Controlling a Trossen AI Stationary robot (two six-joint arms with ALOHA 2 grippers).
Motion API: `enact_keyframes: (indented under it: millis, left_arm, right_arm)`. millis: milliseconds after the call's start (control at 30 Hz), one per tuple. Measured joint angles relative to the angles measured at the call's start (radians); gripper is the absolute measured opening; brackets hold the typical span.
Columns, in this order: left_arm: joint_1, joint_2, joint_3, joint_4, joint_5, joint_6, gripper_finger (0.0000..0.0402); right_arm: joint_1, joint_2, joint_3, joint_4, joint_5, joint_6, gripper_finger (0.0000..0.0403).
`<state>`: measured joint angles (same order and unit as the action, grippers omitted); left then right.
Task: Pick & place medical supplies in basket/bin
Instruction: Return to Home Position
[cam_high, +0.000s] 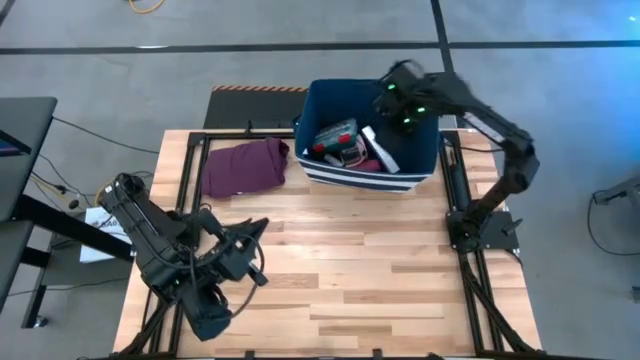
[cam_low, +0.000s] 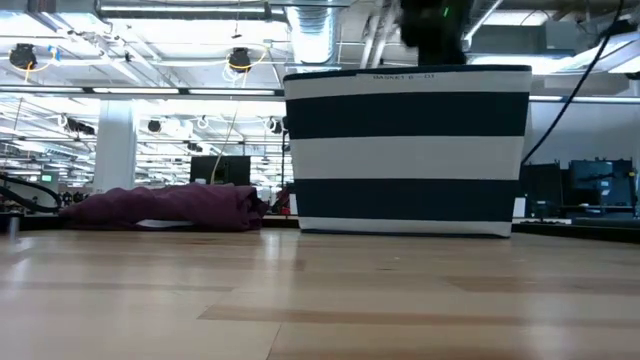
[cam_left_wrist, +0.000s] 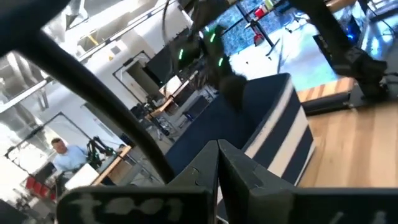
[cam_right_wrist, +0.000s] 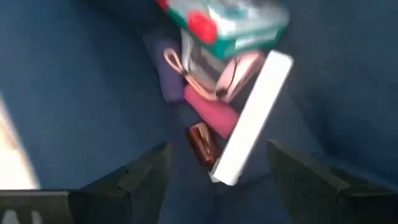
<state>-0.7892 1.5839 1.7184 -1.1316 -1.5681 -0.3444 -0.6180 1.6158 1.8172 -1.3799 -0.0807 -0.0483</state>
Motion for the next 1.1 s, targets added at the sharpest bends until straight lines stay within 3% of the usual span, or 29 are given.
enact_keyframes:
  millis: [133, 267, 333, 433, 467, 533, 667, 767, 900, 1000, 1100]
  left_arm:
    - [0.012, -0.076, 0.0, -0.005, 0.0, -0.023, 0.0]
    - [0.01, -0.207, 0.0, -0.061, 0.0, -0.045, 0.0]
    - [0.01, -0.288, 0.0, -0.156, 0.053, -0.119, 0.0]
    - [0.01, -0.408, -0.028, -0.383, 0.244, -0.373, 0.0]
    - [0.009, -0.446, -0.065, -0.438, 0.273, -0.471, 0.0]
    - [-0.004, -0.526, -0.201, -0.434, 0.227, -0.569, 0.0]
    - [-0.059, -0.678, -0.555, -0.3, 0.159, -0.577, 0.0]
    - [-0.064, -0.761, -0.786, -0.145, 0.092, -0.564, 0.0]
    - [-0.066, -0.833, -0.986, 0.05, 0.111, -0.577, 0.0]
    - [-0.064, -0.866, -1.078, 0.248, 0.18, -0.522, 0.0]
    - [-0.065, -0.873, -1.138, 0.503, 0.269, -0.332, 0.0]
  right_arm:
    - [0.053, -0.11, 0.094, -0.022, 0.003, -0.004, 0.0259]
    - [0.117, -0.242, 0.099, -0.045, 0.034, -0.03, 0.0259]
    - [0.146, -0.309, 0.08, -0.089, 0.04, -0.097, 0.026]
    - [0.194, -0.441, -0.029, -0.069, -0.033, -0.128, 0.026]
    - [0.213, -0.496, -0.093, -0.012, -0.07, -0.129, 0.026]
    - [0.257, -0.613, -0.251, 0.125, -0.161, -0.16, 0.026]
    - [0.327, -0.848, -0.601, 0.352, -0.285, -0.186, 0.026]
    - [0.351, -1.034, -0.848, 0.544, -0.281, -0.077, 0.026]
    - [0.368, -1.244, -1.092, 0.715, -0.284, 0.017, 0.026]
    - [0.377, -1.334, -1.138, 0.784, -0.282, 0.05, 0.026]
    - [0.389, -1.377, -1.117, 0.785, -0.282, 0.049, 0.026]
